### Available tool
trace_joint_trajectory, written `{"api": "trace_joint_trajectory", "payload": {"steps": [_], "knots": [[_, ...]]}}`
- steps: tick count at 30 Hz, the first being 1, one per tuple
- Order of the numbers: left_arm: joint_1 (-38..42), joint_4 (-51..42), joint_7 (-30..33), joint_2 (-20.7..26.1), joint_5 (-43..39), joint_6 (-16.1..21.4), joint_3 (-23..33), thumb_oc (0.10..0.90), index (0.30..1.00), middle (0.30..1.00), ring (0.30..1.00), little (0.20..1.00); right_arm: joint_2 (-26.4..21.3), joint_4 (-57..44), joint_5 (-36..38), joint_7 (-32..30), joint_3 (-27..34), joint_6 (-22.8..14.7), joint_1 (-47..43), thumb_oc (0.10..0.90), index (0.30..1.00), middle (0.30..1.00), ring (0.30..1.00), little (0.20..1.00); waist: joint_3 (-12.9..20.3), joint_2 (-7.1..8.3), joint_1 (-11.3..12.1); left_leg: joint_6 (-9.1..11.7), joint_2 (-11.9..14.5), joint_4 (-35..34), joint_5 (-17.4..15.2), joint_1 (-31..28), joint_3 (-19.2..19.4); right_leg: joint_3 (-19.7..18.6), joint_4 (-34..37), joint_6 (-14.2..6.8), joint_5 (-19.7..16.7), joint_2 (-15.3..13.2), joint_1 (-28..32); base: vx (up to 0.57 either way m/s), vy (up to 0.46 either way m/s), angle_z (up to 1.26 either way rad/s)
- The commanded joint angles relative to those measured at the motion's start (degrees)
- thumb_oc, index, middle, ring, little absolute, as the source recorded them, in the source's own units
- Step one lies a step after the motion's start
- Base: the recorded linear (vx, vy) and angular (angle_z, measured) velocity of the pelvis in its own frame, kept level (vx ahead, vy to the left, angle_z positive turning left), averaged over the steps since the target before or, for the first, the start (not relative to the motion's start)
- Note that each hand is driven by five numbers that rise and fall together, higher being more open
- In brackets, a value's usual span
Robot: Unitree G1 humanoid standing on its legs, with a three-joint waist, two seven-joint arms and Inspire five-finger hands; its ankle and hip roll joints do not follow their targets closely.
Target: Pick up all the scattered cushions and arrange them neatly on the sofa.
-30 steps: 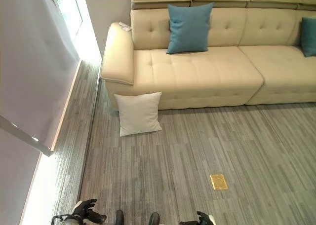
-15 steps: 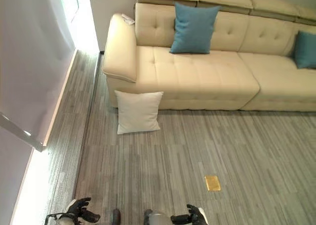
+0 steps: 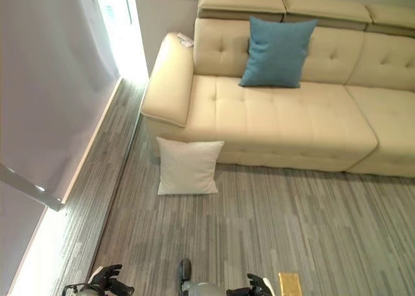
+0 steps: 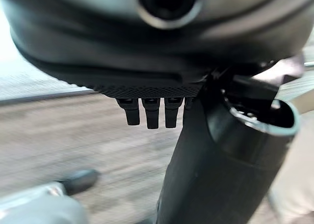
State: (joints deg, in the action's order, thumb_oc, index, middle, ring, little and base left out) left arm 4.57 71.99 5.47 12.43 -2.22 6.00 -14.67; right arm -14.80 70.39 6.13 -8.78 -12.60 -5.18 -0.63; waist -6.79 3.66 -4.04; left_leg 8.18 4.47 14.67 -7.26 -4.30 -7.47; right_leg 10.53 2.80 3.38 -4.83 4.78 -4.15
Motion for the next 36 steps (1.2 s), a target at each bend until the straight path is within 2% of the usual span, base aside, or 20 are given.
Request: {"api": "trace_joint_trajectory", "payload": {"steps": [1,3,4,8,9,10,12,15,18,20,21,22,23,24,25,29,33,36], "knots": [[1.79,-1.87,0.27,1.04,-1.3,1.67,-0.09,0.8,0.9,0.9,0.9,0.9,-1.93,-0.01,2.19,0.13,-0.08,-1.34,-0.72,0.8,0.9,0.9,0.9,0.9,-1.4,1.0,0.2,-5.43,-3.65,1.57,0.03,4.3,7.38,-3.71,-5.71,-5.82,8.58,-3.67,0.04,0.13,-0.033,0.13],[1.91,-2.07,0.18,1.03,-1.38,1.58,-0.2,0.8,0.9,0.9,0.9,0.9,-2.01,0.12,2.18,0.14,-0.07,-1.23,-0.71,0.8,0.9,0.9,0.9,0.9,-1.57,1.31,0.53,-6.06,-3.58,0.37,-1.0,5.59,8.92,-3.58,-5.55,-5.85,9.01,-4.1,0.77,0.13,-0.013,0.07],[2.03,-2.08,0.2,1.09,-1.4,1.57,-0.35,0.8,0.9,0.9,0.9,0.9,-2.23,0.04,2.16,0.16,0.09,-1.33,-0.69,0.8,0.9,0.9,0.9,0.9,-1.86,1.79,1.05,-6.47,-3.95,-2.23,-0.95,8.75,9.86,-3.79,-5.19,-5.96,9.77,-4.58,1.99,0.17,0.001,-0.01],[2.22,-2.11,0.41,1.26,-1.73,1.79,-0.29,0.8,0.9,0.9,0.9,0.9,-2.56,0.32,1.97,-0.29,0.29,-1.13,-0.75,0.8,0.9,0.9,0.9,0.9,-2.8,1.19,2.29,-5.55,-4.19,-5.99,5.51,15.25,9.71,-5.54,-4.37,-5.9,11.49,-3.69,5.15,0.16,0.021,0.0],[2.22,-2.11,0.41,1.27,-1.73,1.79,-0.3,0.8,0.9,0.9,0.9,0.9,-2.55,0.32,1.97,-0.29,0.29,-1.13,-0.74,0.8,0.9,0.9,0.9,0.9,-2.83,1.23,2.31,-5.56,-4.22,-5.95,5.46,15.21,9.74,-5.56,-4.37,-5.91,11.55,-3.72,5.21,0.18,0.078,-0.19],[1.95,-2.24,0.38,1.28,-2.21,1.86,-0.16,0.8,0.9,0.9,0.9,0.9,-2.64,0.47,1.8,-0.43,0.28,-0.94,-0.67,0.8,0.9,0.9,0.9,0.9,-2.87,0.97,2.9,-5.22,-4.56,-6.14,6.89,17.02,9.62,-7.15,-4.13,-5.86,12.2,-3.31,6.59,0.19,0.105,-0.19],[1.15,-1.85,0.15,1.06,-2.32,1.68,0.45,0.8,0.9,0.9,0.9,0.9,-2.47,0.55,1.34,-0.19,0.52,-0.86,-0.15,0.8,0.9,0.9,0.9,0.9,-1.93,0.54,2.97,-5.57,-4.55,-7.81,6.62,15.17,9.35,-8.08,-4.31,-6.05,12.85,-3.3,7.64,0.27,0.162,-0.36],[0.31,-1.05,-0.31,0.82,-1.75,1.36,0.84,0.8,0.9,0.9,0.9,0.9,-1.85,1.07,0.85,0.12,0.79,-0.71,0.26,0.8,0.9,0.9,0.9,0.9,-0.67,0.7,3.09,-6.42,-5.12,-7.91,5.66,13.76,9.58,-8.9,-5.14,-6.91,13.46,-4.82,8.93,0.24,0.165,-0.48],[-0.06,-1.23,-0.58,1.11,-1.99,1.4,1.05,0.8,0.9,0.9,0.9,0.9,-1.7,0.69,0.28,0.68,0.56,-0.42,0.09,0.8,0.9,0.9,0.9,0.9,-0.18,0.89,3.74,-7.76,-5.49,-7.07,3.72,12.81,10.7,-9.25,-8.89,-8.25,13.78,-6.75,7.93,0.16,0.173,-0.37],[0.13,-1.49,-0.46,1.43,-2.25,1.32,1.19,0.8,0.9,0.9,0.9,0.9,-1.64,0.25,-0.11,0.81,0.33,-0.41,-0.24,0.8,0.9,0.9,0.9,0.9,-0.4,0.9,4.06,-8.95,-5.71,-6.11,2.12,12.16,11.36,-8.98,-13.8,-9.54,13.02,-7.99,5.87,0.1,0.134,-0.42],[0.14,-1.49,-0.46,1.43,-2.25,1.32,1.19,0.8,0.9,0.9,0.9,0.9,-1.64,0.25,-0.11,0.81,0.34,-0.41,-0.24,0.8,0.9,0.9,0.9,0.9,-0.38,0.91,4.1,-8.96,-5.71,-6.06,2.08,12.21,11.41,-9.03,-13.91,-9.55,13.07,-8.0,5.78,0.09,0.125,-0.41],[0.52,-2.02,-0.26,1.91,-2.84,1.27,1.21,0.8,0.9,0.9,0.9,0.9,-1.61,-0.46,-0.08,0.92,-0.05,-0.32,-0.98,0.8,0.9,0.9,0.9,0.9,-1.15,0.85,4.08,-10.17,-6.03,-5.1,0.97,11.64,11.55,-8.82,-20.07,-10.85,10.19,-9.09,2.25,0.06,0.078,-0.32],[0.53,-2.03,-0.27,1.92,-2.84,1.26,1.21,0.8,0.9,0.9,0.9,0.9,-1.6,-0.46,-0.08,0.92,-0.05,-0.32,-0.99,0.8,0.9,0.9,0.9,0.9,-1.1,0.87,4.1,-10.19,-6.04,-5.03,0.93,11.74,11.59,-8.87,-20.21,-10.87,10.25,-9.12,2.11,0.13,0.142,-0.15],[0.7,-2.24,-0.2,2.28,-3.05,1.35,1.16,0.8,0.9,0.9,0.9,0.9,-1.44,-1.45,0.28,0.83,-0.07,-0.51,-1.36,0.8,0.9,0.9,0.9,0.9,-1.85,0.43,3.65,-10.87,-6.25,-4.77,0.14,10.85,11.06,-8.86,-24.87,-11.34,8.52,-9.37,-0.63,0.11,0.09,-0.04],[0.72,-2.22,-0.19,2.37,-3.08,1.38,1.22,0.8,0.9,0.9,0.9,0.9,-1.35,-1.74,0.37,0.81,-0.13,-0.58,-1.44,0.8,0.9,0.9,0.9,0.9,-2.05,0.2,3.44,-11.0,-6.29,-4.95,-0.25,10.05,10.86,-8.46,-25.59,-10.98,8.47,-9.58,-1.87,0.19,0.106,0.08],[0.72,-2.41,-0.18,2.65,-3.36,1.76,1.37,0.8,0.9,0.9,0.9,0.9,-1.57,-2.21,0.13,0.73,-0.83,-0.8,-1.85,0.8,0.9,0.9,0.9,0.9,-2.11,-0.33,2.31,-10.67,-6.34,-7.76,-1.44,5.92,9.48,-5.69,-17.39,-9.96,8.76,-9.8,-5.09,0.23,-0.005,0.19],[1.35,-1.68,0.22,2.53,-3.02,2.01,1.31,0.8,0.9,0.9,0.9,0.9,-1.92,-2.86,0.12,0.7,-1.34,-0.33,-2.09,0.8,0.9,0.9,0.9,0.9,-3.11,0.14,0.38,-10.14,-7.59,-9.15,-2.69,2.14,6.89,-8.11,-8.56,-11.24,5.04,-7.89,-8.51,0.24,-0.054,0.22],[1.75,-1.25,-0.05,2.56,-2.67,2.05,1.36,0.8,0.9,0.9,0.9,0.9,-2.1,-3.37,-0.26,0.86,-1.56,-0.47,-1.9,0.8,0.9,0.9,0.9,0.9,-3.28,0.58,-0.18,-9.53,-7.8,-9.33,-3.54,0.44,5.8,-7.3,-7.5,-11.51,4.46,-7.95,-8.69,0.19,-0.095,0.26]]}}
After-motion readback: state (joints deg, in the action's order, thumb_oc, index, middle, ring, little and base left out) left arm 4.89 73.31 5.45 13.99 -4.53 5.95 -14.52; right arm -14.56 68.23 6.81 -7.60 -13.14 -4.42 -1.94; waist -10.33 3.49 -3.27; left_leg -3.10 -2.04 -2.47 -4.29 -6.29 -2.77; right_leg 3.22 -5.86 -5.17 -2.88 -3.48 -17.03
